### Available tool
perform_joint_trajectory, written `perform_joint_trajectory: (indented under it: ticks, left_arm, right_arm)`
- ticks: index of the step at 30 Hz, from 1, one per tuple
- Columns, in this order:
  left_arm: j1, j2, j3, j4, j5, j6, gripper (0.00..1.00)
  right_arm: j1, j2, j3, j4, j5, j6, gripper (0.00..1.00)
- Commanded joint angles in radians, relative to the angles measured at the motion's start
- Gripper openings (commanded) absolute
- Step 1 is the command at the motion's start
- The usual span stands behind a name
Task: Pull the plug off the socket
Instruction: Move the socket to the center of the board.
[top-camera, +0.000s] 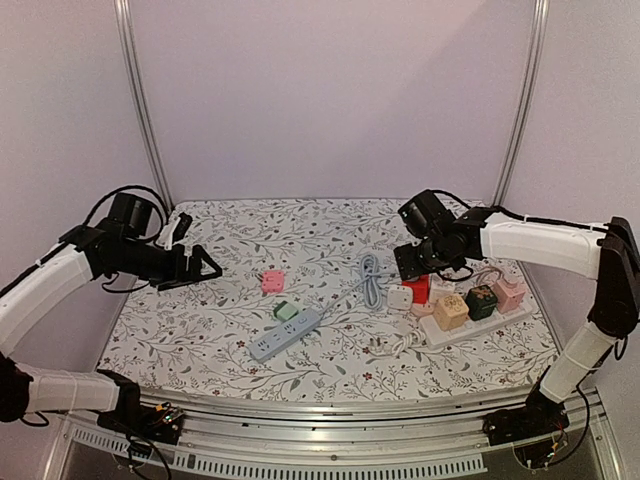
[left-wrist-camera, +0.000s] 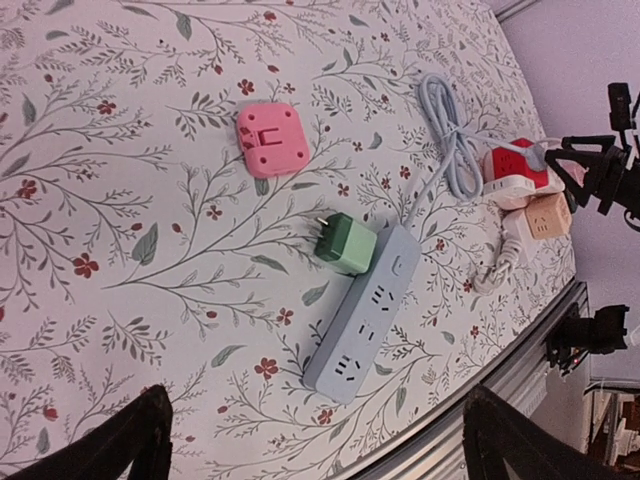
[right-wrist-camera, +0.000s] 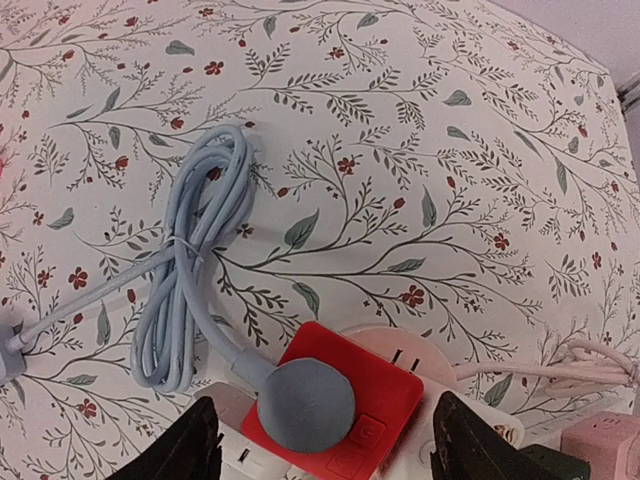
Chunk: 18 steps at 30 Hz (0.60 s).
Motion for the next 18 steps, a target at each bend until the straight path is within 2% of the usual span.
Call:
perform_joint_trajectory:
  ticks: [1, 6, 15, 18]
  left_arm:
    - [0.052, 0.023, 0.019, -0.028, 0.010, 0.084, 1.00]
    - [0.088, 0.035, 0.000, 0.004, 0.023, 0.104, 1.00]
    - [0.105, 0.016, -0.018, 0.032, -0.018, 0.114, 1.00]
    - [0.105, -0.004, -0.022, 0.033, -0.032, 0.113, 1.00]
  right_arm:
    - [-0.004, 0.045, 0.056, -0.036, -0.025, -0.062, 0.70]
    - [-0.003, 0.082, 0.076, -0.058, -0.053, -0.092, 0.64]
    - [-0.003, 0.108, 0.069, -0.084, -0.031, -0.105, 0.63]
    - [-0.004, 0.117, 0.069, -0.084, -0.029, -0.104, 0.59]
